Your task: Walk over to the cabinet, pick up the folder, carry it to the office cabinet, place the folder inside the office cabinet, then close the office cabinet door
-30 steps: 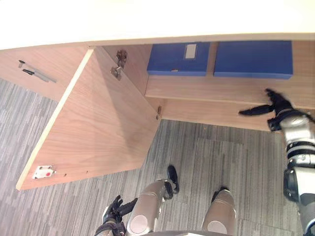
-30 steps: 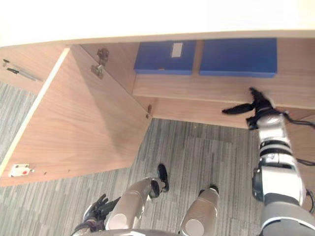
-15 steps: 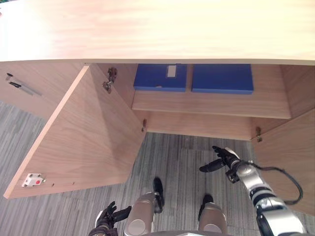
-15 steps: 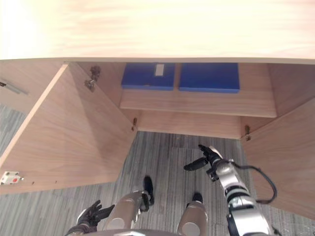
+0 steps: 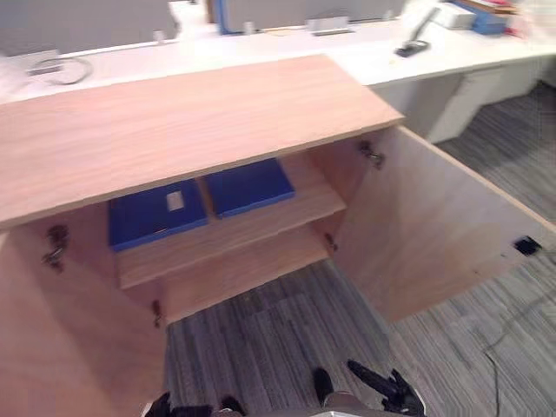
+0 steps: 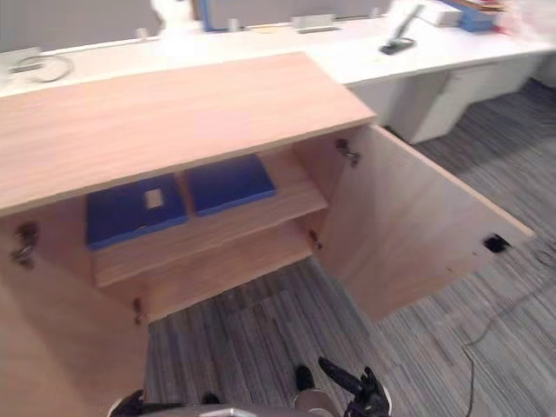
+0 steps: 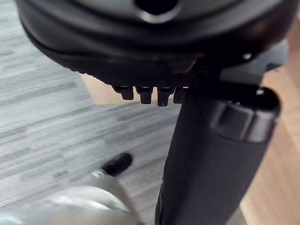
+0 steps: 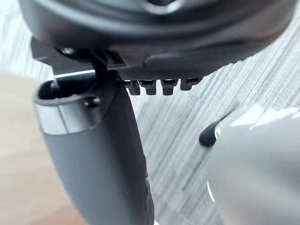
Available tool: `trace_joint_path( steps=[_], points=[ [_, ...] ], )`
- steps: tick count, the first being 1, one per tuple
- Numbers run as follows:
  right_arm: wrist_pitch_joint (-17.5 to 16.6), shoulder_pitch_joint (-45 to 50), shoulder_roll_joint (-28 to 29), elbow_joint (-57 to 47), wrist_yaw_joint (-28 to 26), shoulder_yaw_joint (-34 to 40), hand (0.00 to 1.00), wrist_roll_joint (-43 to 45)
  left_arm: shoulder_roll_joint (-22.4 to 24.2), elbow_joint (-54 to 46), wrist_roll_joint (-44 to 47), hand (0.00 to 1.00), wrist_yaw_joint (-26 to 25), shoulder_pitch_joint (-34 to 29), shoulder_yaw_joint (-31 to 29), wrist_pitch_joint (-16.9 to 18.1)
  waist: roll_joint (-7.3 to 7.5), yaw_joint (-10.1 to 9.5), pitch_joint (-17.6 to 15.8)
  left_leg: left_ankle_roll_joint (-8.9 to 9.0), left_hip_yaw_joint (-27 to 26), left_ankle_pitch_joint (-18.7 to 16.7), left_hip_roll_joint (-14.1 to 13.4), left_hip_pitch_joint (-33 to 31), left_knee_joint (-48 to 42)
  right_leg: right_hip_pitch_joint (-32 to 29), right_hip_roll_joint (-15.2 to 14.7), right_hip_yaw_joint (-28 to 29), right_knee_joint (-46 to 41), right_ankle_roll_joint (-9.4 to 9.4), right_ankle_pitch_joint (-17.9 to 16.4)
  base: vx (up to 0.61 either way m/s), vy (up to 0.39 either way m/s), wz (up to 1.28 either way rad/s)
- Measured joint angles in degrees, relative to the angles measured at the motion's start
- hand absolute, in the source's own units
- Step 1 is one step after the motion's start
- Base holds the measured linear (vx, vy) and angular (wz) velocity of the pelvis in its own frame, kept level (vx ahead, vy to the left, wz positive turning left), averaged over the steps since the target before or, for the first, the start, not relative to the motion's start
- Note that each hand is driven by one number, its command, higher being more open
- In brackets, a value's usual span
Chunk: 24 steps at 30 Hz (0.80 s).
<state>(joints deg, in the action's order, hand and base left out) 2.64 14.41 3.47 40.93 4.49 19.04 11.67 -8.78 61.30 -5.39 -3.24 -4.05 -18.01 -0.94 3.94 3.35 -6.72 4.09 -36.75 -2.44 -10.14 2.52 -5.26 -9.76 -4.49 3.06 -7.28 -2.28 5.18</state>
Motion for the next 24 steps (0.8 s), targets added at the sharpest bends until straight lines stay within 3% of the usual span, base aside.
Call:
trace_joint_path(
  steps=[1,2,3,4,5,6,8,10,13,19,24],
  points=[
    [-0.2,0.2,-0.3,-0.2,0.2,0.0,1.0,0.0,0.9,-0.7,0.5,1.0,-0.3,0.8,-0.7,0.2,-0.6,0.37,-0.3,-0.01,-1.0,-0.2,-0.9,0.6,-0.4,-0.1,0.3,-2.8,-0.3,1.05,-0.1,-0.02,-0.21,-0.91],
    [-0.2,0.6,-0.3,-0.5,1.1,0.3,1.0,0.3,2.6,-2.6,1.4,1.0,-0.9,2.1,-1.3,1.1,-0.44,0.75,-0.5,0.08,-2.8,-0.4,-1.9,2.0,-1.2,-0.9,-1.1,-10.8,-5.3,4.31,-4.2,-0.04,-0.205,-0.74],
    [-0.2,1.1,-0.3,-1.1,2.1,1.0,1.0,1.0,4.0,-3.2,1.5,1.0,-1.3,3.1,-1.2,2.0,-0.6,1.03,-0.4,0.85,-4.3,-0.9,-2.6,3.8,-1.8,-1.6,-3.6,-15.6,-11.8,4.26,-7.6,-0.03,-0.181,-0.66],
    [-0.3,1.3,-0.3,-1.3,2.2,1.3,1.0,1.5,4.2,-3.9,1.5,1.0,-1.4,3.3,-1.1,2.2,-0.67,1.29,-0.4,1.52,-4.8,-1.2,-3.0,4.5,-2.4,-1.8,-4.9,-16.7,-14.1,4.15,-8.7,-0.02,-0.107,-0.55],
    [-0.4,1.6,-0.3,-1.7,2.5,2.0,1.0,2.1,4.9,-4.5,1.5,1.0,-1.4,3.4,-0.9,2.3,-0.35,1.74,-0.3,3.07,-5.6,-1.7,-3.1,6.0,-3.0,-1.0,-5.9,-16.6,-14.8,1.29,-9.9,-0.01,-0.102,-0.43],
    [-0.4,1.6,-0.3,-1.9,2.8,2.6,1.0,2.1,5.3,-4.5,1.5,1.0,-1.4,3.4,-0.9,2.3,-0.01,1.85,0.2,3.7,-6.0,-1.7,-2.9,6.6,-2.7,-0.6,-5.5,-16.6,-14.3,1.02,-11.0,0.0,-0.147,-0.55],
    [-0.6,0.9,-0.7,-3.1,4.1,6.5,1.0,2.2,7.7,-2.9,1.5,1.0,-1.2,2.9,-1.0,2.1,-3.5,2.11,0.8,4.68,-5.9,-0.5,-4.0,8.1,0.9,-0.2,-1.5,-15.6,-11.5,1.06,-11.0,0.03,-0.151,-0.52],
    [-0.6,0.5,-0.8,-3.1,4.7,9.0,1.0,2.5,8.5,-1.1,1.3,1.0,-1.2,1.4,-1.5,1.6,-4.87,1.72,1.6,4.69,-5.1,0.0,-4.5,8.7,3.5,0.2,1.4,-14.7,-9.3,1.68,-10.4,0.02,-0.113,-0.55],
    [-0.5,0.0,-0.9,-5.7,5.0,11.6,1.0,2.5,8.5,0.6,1.4,1.0,-0.6,-0.6,-1.6,0.4,-5.26,1.77,1.7,4.04,-2.5,1.5,-5.1,9.5,5.4,0.7,4.1,-13.9,-8.4,2.86,-10.4,0.04,-0.088,-0.31],
    [-0.4,-1.9,-5.4,-16.1,5.4,15.2,1.0,1.6,8.1,0.7,0.4,1.0,0.1,-0.7,1.7,0.4,-5.81,1.87,1.9,4.49,-1.6,2.7,-4.0,9.9,6.1,1.0,3.3,-13.9,-9.1,3.63,-10.7,0.07,0.047,0.04],
    [-0.4,-8.6,-13.8,-17.5,5.5,17.9,1.0,-0.5,6.1,0.3,0.3,1.0,0.8,-0.9,5.9,0.4,-6.68,2.15,1.8,4.83,0.8,3.0,-2.8,9.6,7.0,2.0,1.6,-15.5,-8.7,3.02,-10.6,0.01,0.078,0.22]
  ],
)
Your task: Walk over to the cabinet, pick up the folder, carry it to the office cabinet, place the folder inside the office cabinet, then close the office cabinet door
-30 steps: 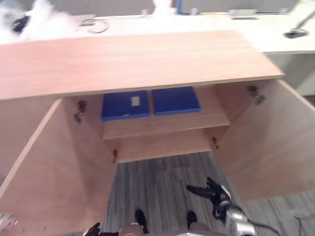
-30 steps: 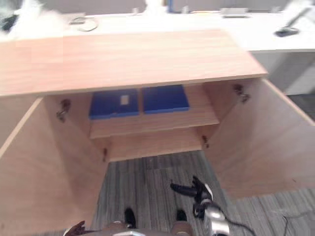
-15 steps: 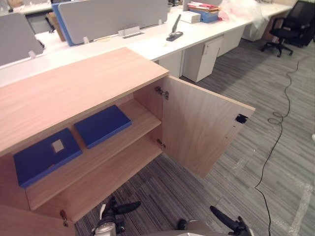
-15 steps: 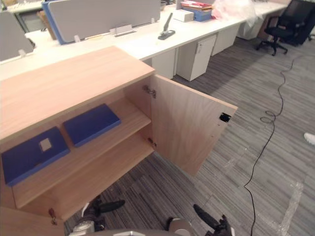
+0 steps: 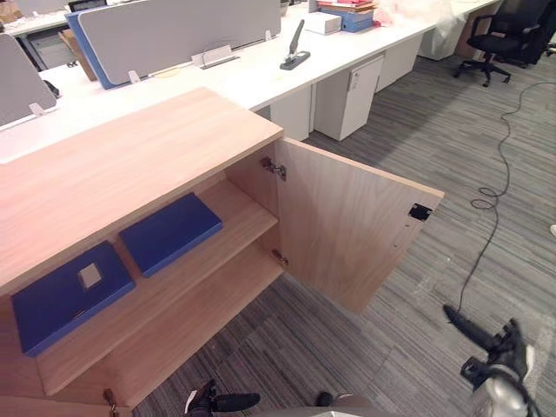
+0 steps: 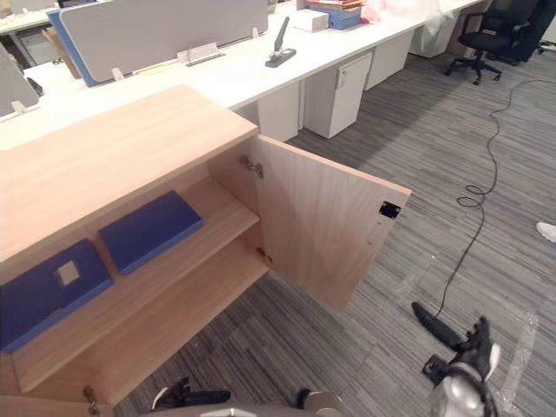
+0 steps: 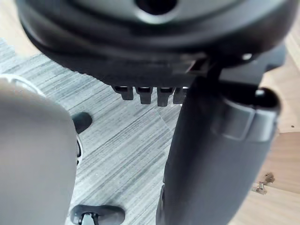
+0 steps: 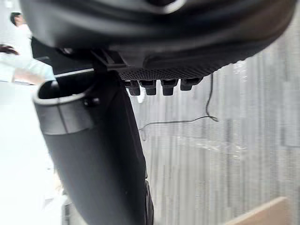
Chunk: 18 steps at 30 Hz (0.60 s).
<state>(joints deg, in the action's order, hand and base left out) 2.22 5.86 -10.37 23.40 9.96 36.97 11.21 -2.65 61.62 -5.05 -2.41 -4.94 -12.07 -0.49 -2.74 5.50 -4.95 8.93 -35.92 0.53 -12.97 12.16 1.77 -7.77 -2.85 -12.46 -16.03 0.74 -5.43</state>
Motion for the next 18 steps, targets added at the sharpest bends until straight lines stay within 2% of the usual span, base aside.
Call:
trace_joint_path(
  steps=[4,8,13,18],
  points=[
    [-0.1,-6.1,-8.8,1.1,-0.3,-0.7,1.0,0.1,-0.7,-0.6,0.0,1.0,0.1,-1.4,0.6,0.0,-0.94,0.1,-0.2,0.04,1.1,0.1,0.9,-0.3,0.6,0.0,-1.0,-0.7,0.2,-0.68,0.2,-0.05,0.045,0.15],
    [-1.1,-13.1,-18.1,7.0,-1.4,-7.2,1.0,0.3,-2.0,-0.6,0.0,1.0,0.3,-2.5,2.2,0.0,-1.2,0.11,-0.3,0.04,2.7,0.1,1.4,-1.0,1.1,-0.2,-1.7,-1.4,0.8,-1.55,0.7,-0.06,0.029,0.11],
    [-1.3,-18.2,-21.9,10.4,-5.1,-16.4,1.0,2.6,-2.2,-0.6,0.0,1.0,0.5,-3.4,2.7,0.0,-1.51,-0.11,-0.5,-0.09,3.8,0.0,2.2,-1.3,1.1,-0.2,-2.3,-1.8,1.2,-1.76,1.6,-0.04,0.028,0.07],
    [-1.2,-23.0,-22.2,15.6,-9.3,-25.5,1.0,3.1,-2.6,-0.5,0.0,1.0,1.6,-3.6,4.7,0.1,-2.06,-0.37,-0.8,-0.3,5.5,0.1,2.7,-2.1,1.0,-0.2,-3.1,-2.8,1.5,-2.0,2.1,-0.03,0.023,0.11]
  ],
)
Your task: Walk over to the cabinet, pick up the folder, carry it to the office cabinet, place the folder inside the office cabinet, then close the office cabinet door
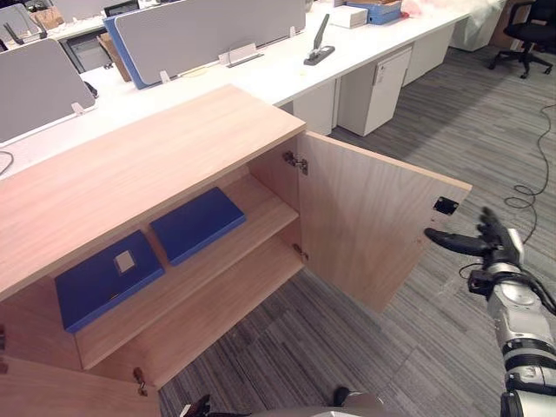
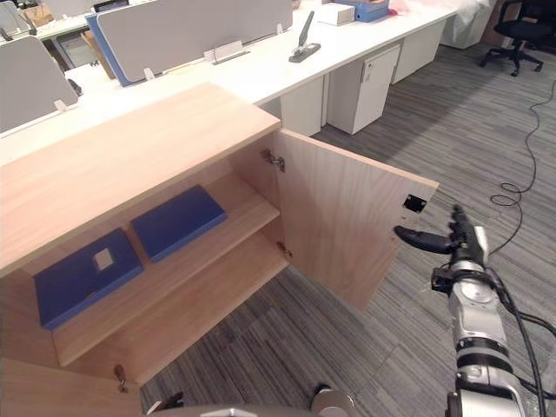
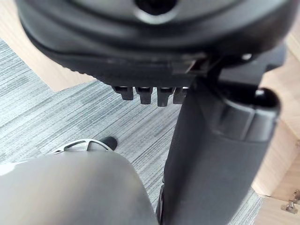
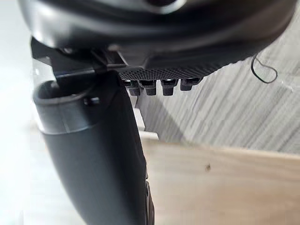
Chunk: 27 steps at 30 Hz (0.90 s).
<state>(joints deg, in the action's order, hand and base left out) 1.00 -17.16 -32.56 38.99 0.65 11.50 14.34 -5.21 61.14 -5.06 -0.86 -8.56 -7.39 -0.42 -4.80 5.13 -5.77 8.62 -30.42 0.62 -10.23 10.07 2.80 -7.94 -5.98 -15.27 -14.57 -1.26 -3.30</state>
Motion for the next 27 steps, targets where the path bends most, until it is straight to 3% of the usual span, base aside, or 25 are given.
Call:
trace_joint_path(
  steps=[2,8,23,27],
  points=[
    [0.0,-3.3,-0.4,4.3,-0.3,-3.7,1.0,1.2,0.0,0.0,0.0,1.0,0.1,0.0,0.3,0.2,-0.27,-0.62,0.1,-0.14,0.3,0.1,0.0,-0.4,-0.1,0.2,0.0,-0.2,0.6,0.06,0.7,-0.03,0.017,0.08],
    [0.1,-8.3,-1.8,9.4,-0.3,-5.9,1.0,2.1,-0.3,0.0,0.0,1.0,0.0,-0.1,1.6,0.5,-0.48,-0.54,-0.4,-0.72,1.1,0.5,0.3,-0.9,0.0,1.0,0.1,-0.6,3.3,0.09,2.8,-0.05,0.021,0.03],
    [0.7,-11.5,-2.3,10.2,-0.4,-13.9,1.0,1.4,-1.0,0.3,-0.2,1.0,0.0,0.5,2.7,1.2,-0.24,0.15,-0.8,-1.21,2.6,0.8,0.1,-2.6,-0.4,3.1,1.9,-0.5,12.2,0.39,8.6,-0.03,0.005,-0.03],
    [0.8,-11.5,-5.1,7.7,-0.5,-22.1,1.0,-7.1,-1.6,1.0,-1.1,1.0,-0.1,1.1,4.1,1.2,-0.06,1.29,-0.9,-1.19,2.6,0.8,-0.3,-3.0,-0.5,3.1,2.6,-0.4,13.3,0.75,9.2,-0.02,-0.009,-0.06]
  ],
)
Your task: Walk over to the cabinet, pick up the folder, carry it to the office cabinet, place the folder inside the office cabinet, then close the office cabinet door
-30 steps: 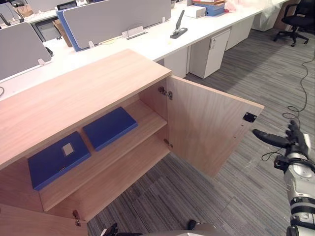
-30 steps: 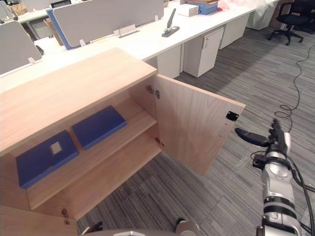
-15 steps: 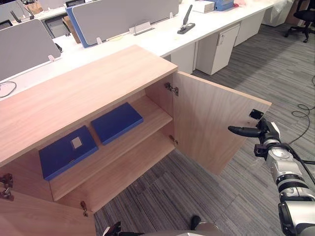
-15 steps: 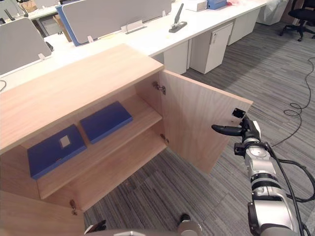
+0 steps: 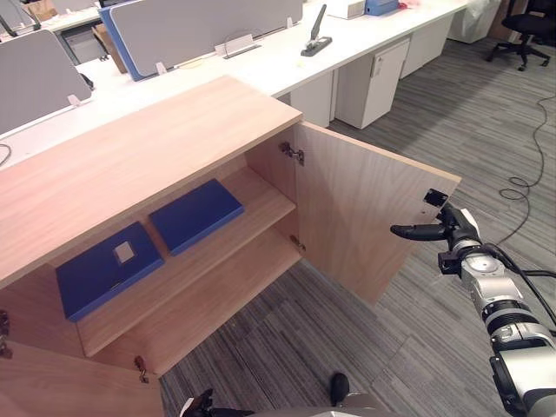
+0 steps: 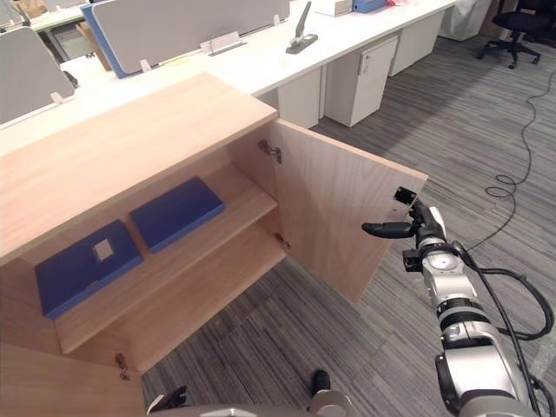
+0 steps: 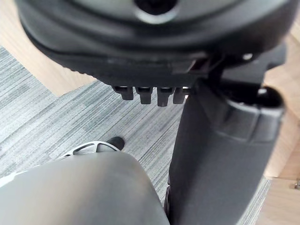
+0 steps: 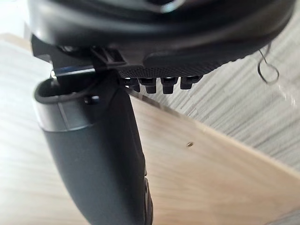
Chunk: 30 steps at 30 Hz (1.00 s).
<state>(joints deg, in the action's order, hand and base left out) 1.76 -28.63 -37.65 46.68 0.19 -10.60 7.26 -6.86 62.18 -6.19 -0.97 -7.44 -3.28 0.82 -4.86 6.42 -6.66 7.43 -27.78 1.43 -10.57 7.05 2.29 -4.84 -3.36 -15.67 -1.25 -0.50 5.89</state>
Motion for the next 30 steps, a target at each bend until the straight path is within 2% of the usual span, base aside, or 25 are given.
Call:
trace_joint_path(
  steps=[4,8,11,15,17,20,24,27,30],
  points=[
    [0.1,1.7,-3.9,-5.0,-1.1,-8.8,1.0,-11.0,-0.6,0.7,-1.4,1.0,-0.4,0.9,0.8,0.0,0.56,0.45,0.3,0.16,-0.1,0.1,-0.9,-0.1,-0.2,0.2,1.1,0.3,0.7,0.23,0.1,-0.02,-0.023,-0.1],
    [0.1,5.9,-7.0,-13.7,-7.0,-20.9,1.0,-20.6,-1.2,2.4,-3.5,1.0,-1.3,2.1,0.8,-0.1,1.77,0.47,1.0,0.52,-0.1,0.5,-2.4,-0.3,-0.6,0.2,2.6,0.6,1.4,1.05,-0.2,-0.03,-0.05,-0.1],
    [-0.7,7.6,-7.1,-20.3,-12.2,-29.3,1.0,-24.1,-1.2,3.6,-3.7,1.0,-1.4,3.3,0.8,-0.2,1.9,0.3,1.2,0.68,0.0,1.0,-3.3,-0.4,-0.6,0.2,3.5,0.5,1.8,1.34,-0.3,-0.03,-0.058,-0.03],
    [-6.5,8.6,-4.1,-27.1,-18.7,-37.3,1.0,-25.2,-0.7,4.0,-4.7,1.0,-1.5,4.4,0.8,-0.2,1.66,-0.5,1.4,-0.27,1.2,1.6,-3.5,-0.9,-0.6,0.1,3.6,0.0,1.8,1.49,-0.3,-0.02,-0.037,0.12],
    [-10.0,10.2,-0.6,-28.9,-21.5,-40.8,1.0,-25.1,-0.5,4.0,-5.0,1.0,-1.5,5.1,0.8,-0.1,1.65,-2.11,1.6,-0.27,2.1,1.7,-3.3,-1.3,-0.6,0.1,3.3,-0.5,1.8,1.48,-0.3,-0.01,0.013,0.18],
    [-11.4,11.7,1.6,-29.3,-22.6,-41.3,1.0,-25.2,-0.7,4.0,-5.1,1.0,-1.6,5.3,0.5,-0.2,1.85,-2.91,1.7,-0.27,3.2,1.6,-2.5,-1.8,-0.4,0.1,2.6,-1.4,1.5,1.39,-0.3,0.0,0.048,0.22],
    [-10.7,12.1,1.8,-27.8,-22.2,-40.0,1.0,-25.8,-1.3,4.0,-5.2,1.0,-1.7,4.3,0.1,-0.3,2.8,-2.99,2.1,-0.35,3.6,1.3,-1.0,-2.0,0.1,0.2,1.0,-1.6,1.2,0.52,0.4,0.0,0.109,0.11],
    [-9.8,14.1,4.0,-24.0,-21.5,-36.6,1.0,-28.7,-1.8,4.0,-5.6,1.0,-1.7,4.1,0.1,-0.3,3.71,-3.14,2.6,-0.81,4.5,0.9,0.0,-1.9,0.1,0.9,0.0,-2.2,1.2,0.25,0.5,-0.01,0.101,0.13],
    [-8.8,16.3,6.1,-20.3,-20.1,-33.1,1.0,-30.5,-1.6,3.9,-5.6,1.0,-1.7,4.0,0.3,-0.2,3.41,-3.18,2.4,-1.27,5.6,0.6,0.7,-1.8,-0.3,0.9,-1.5,-3.1,-0.9,-0.55,-0.7,-0.02,0.083,0.23]
  ],
)
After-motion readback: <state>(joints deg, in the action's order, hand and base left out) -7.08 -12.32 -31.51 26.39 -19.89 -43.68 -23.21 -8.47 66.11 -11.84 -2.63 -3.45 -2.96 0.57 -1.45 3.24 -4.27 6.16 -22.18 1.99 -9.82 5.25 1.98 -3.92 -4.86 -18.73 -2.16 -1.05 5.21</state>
